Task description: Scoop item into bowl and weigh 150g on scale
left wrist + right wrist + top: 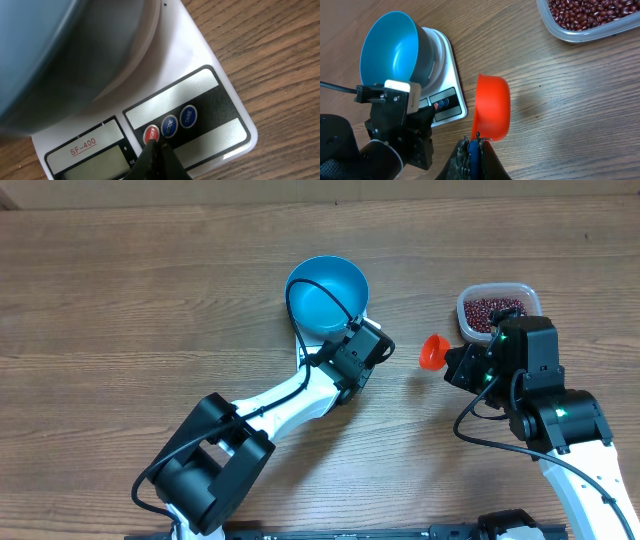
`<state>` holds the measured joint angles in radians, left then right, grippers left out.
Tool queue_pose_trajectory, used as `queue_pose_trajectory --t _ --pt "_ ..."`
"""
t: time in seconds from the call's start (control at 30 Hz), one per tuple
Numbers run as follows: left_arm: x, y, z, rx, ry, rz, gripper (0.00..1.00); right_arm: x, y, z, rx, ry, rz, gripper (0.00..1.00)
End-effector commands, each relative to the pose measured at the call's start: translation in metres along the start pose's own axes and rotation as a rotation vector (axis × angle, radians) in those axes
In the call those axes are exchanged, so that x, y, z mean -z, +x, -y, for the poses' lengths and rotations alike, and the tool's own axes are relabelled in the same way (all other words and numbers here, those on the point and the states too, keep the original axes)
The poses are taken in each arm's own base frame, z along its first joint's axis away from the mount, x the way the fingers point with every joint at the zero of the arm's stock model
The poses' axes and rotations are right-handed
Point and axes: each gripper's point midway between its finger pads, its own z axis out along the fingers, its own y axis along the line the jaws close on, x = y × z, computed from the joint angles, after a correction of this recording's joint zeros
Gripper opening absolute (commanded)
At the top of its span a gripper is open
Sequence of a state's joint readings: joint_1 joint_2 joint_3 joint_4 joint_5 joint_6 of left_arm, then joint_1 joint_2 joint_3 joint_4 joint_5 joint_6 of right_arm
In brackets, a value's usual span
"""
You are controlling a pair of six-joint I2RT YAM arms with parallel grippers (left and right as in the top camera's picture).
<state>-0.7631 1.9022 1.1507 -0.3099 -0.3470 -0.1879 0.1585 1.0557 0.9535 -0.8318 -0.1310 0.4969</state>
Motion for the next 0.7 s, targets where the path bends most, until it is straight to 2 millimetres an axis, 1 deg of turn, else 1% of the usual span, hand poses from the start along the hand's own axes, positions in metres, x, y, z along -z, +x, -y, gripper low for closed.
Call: queue_pose_trajectory --t 0.0,0.2,0.67 --pt "-0.010 0.008 -0.001 0.012 -0.008 -0.021 0.04 0.008 -0.010 -0.007 0.012 -0.021 0.031 0.04" --pt "-0.010 0.007 -0.002 0.012 -0.012 -0.020 0.04 0.008 -0.010 -0.007 0.013 -0.022 0.031 0.04" --pt "-0.012 0.003 -0.012 0.030 -0.034 -0.006 0.04 0.008 -0.010 -0.007 0.013 -0.019 0.032 0.04"
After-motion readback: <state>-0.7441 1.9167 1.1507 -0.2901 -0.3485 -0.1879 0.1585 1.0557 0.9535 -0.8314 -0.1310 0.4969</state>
